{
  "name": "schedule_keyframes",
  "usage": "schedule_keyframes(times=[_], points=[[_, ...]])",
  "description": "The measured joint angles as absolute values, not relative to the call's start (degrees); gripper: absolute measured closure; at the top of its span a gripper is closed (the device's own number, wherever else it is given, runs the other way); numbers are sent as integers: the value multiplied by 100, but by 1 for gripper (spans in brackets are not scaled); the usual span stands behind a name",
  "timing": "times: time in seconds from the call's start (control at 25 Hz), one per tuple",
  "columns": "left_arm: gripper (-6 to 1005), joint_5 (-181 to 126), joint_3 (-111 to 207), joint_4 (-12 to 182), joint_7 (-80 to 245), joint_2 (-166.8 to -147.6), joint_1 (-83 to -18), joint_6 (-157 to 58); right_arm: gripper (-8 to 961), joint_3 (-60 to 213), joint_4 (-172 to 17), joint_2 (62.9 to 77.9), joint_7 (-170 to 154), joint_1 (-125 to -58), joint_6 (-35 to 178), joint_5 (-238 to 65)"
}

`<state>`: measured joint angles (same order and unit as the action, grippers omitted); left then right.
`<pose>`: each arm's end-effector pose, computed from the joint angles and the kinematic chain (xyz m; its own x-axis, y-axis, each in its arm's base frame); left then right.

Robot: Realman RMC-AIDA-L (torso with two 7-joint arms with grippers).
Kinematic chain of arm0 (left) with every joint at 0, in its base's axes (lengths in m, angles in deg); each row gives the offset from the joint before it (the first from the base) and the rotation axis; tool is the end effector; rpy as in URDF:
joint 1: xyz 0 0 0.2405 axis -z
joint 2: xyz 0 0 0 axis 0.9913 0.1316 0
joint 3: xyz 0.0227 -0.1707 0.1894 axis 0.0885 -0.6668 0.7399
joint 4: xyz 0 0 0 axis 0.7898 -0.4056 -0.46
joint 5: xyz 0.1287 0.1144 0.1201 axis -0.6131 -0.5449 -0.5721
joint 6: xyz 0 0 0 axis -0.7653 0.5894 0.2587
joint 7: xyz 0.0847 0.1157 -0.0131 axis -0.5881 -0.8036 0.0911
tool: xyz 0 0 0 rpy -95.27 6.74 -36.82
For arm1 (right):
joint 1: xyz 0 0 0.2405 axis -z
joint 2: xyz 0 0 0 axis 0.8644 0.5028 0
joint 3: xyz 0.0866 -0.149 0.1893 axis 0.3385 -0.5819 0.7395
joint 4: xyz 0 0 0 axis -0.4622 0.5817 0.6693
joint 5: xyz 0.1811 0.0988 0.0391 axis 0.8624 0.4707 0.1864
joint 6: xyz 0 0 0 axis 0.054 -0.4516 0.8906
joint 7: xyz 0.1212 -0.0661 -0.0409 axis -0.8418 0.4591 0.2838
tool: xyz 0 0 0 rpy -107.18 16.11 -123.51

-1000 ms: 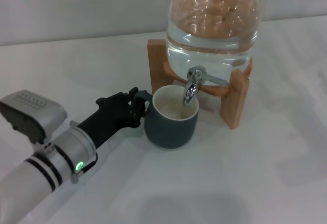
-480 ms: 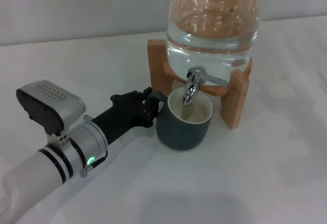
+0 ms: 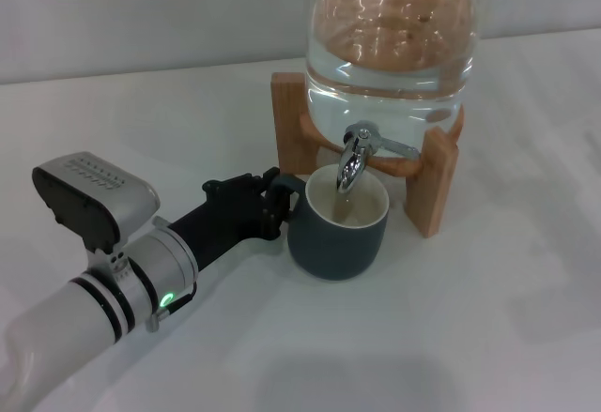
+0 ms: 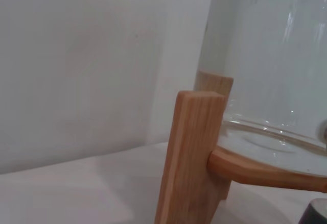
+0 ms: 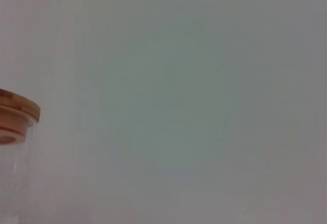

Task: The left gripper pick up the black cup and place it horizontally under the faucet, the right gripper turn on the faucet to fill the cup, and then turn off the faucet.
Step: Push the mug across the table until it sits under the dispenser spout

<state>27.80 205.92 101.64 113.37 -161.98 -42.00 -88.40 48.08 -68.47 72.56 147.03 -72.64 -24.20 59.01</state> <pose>-0.2177 0.3417 -0.1412 0.7249 0.3123 0.6141 0.6060 -0.7129 -0.3529 0.3788 0.2601 0.0973 0.6828 0.2732 -0.6776 -0.6808 -0.0987 -0.7258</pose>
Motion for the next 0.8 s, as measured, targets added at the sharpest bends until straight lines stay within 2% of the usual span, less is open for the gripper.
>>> schedule_keyframes(times=[0.2,0.6,0.8], points=[[820,2733,20593,10164,11370,-16198,-4203,-8839,231,4809,-6855,7255,14703,-7258,-2420,5901],[694,2550,20577,10163,11719,-16197,-4121,-8609,231,4809,-6894,7256,14719,-7263,-2411,5901],[691,2490,20584,10158,11745,-16186,-4132,-8619,231,4809,-6894,7255,14724,-7265,-2411,5901]])
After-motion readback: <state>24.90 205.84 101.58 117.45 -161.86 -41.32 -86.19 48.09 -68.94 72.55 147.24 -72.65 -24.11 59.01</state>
